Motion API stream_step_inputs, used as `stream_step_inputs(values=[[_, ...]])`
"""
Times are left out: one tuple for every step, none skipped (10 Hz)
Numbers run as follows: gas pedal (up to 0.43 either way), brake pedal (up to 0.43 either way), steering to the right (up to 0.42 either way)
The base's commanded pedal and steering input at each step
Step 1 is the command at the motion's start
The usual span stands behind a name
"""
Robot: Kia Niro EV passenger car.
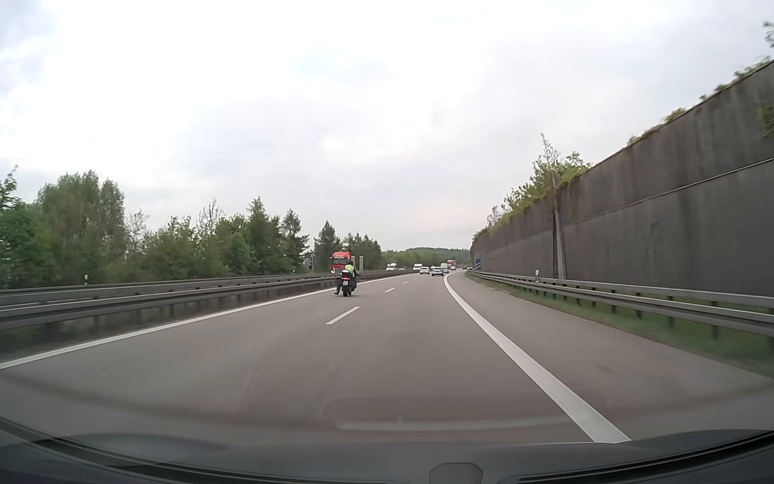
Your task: Follow the waypoints while adhering to traffic rules and regulations
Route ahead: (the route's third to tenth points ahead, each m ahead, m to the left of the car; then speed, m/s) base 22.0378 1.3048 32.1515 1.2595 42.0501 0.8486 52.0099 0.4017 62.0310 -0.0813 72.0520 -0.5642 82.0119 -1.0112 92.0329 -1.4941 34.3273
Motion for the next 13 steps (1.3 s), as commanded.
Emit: stream_step_inputs(values=[[0.26, 0.0, 0.005], [0.26, 0.0, 0.005], [0.26, 0.0, 0.005], [0.26, 0.0, 0.005], [0.26, 0.0, 0.005], [0.24, 0.0, 0.005], [0.22, 0.0, 0.005], [0.189, 0.0, 0.005], [0.177, 0.0, 0.005], [0.157, 0.0, 0.007], [0.138, 0.0, 0.009], [0.11, 0.0, 0.009], [0.059, 0.0, 0.008]])
